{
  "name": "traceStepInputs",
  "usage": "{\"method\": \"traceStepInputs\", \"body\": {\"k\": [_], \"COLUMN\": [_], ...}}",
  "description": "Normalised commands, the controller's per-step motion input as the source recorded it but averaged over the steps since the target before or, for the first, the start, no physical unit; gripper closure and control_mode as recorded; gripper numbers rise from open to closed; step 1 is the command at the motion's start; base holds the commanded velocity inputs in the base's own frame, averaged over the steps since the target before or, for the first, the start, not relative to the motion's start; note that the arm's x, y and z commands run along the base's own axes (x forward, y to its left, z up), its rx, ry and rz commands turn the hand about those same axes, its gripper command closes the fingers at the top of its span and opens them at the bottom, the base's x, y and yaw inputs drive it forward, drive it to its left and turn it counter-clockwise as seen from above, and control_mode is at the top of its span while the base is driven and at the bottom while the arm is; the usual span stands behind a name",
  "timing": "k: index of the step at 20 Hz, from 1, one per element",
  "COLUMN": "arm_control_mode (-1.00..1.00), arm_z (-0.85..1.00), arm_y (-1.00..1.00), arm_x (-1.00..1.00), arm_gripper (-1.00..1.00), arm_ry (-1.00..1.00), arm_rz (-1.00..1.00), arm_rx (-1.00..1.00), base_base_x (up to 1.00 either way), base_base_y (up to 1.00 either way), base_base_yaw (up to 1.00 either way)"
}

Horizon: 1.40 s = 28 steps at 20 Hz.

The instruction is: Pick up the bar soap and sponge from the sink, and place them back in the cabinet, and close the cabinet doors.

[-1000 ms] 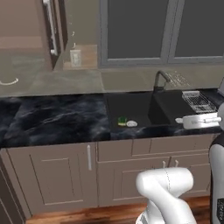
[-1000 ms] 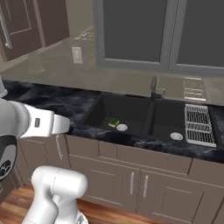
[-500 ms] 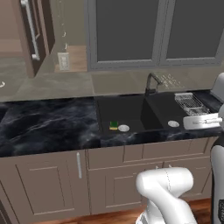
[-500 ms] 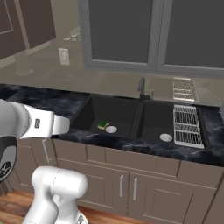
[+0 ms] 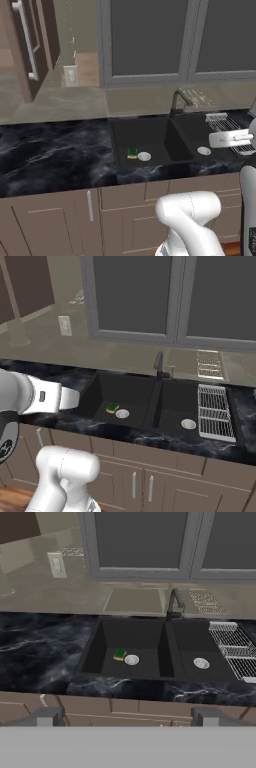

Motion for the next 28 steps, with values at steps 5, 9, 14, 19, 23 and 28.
{"method": "traceStepInputs", "body": {"k": [5,9,14,19,23,28], "arm_control_mode": [1.00,1.00,1.00,1.00,1.00,1.00], "arm_z": [0.00,0.00,0.00,0.00,0.00,0.00], "arm_y": [0.00,0.00,0.00,0.00,0.00,0.00], "arm_x": [0.00,0.00,0.00,0.00,0.00,0.00], "arm_gripper": [-1.00,-1.00,-1.00,-1.00,-1.00,-1.00], "arm_ry": [0.00,0.00,0.00,0.00,0.00,0.00], "arm_rz": [0.00,0.00,0.00,0.00,0.00,0.00], "arm_rx": [0.00,0.00,0.00,0.00,0.00,0.00], "base_base_x": [0.49,0.44,0.42,0.43,0.38,0.41], "base_base_y": [-0.02,0.00,0.00,0.00,0.00,0.00], "base_base_yaw": [0.00,0.00,-0.04,-0.05,-0.03,-0.04]}}
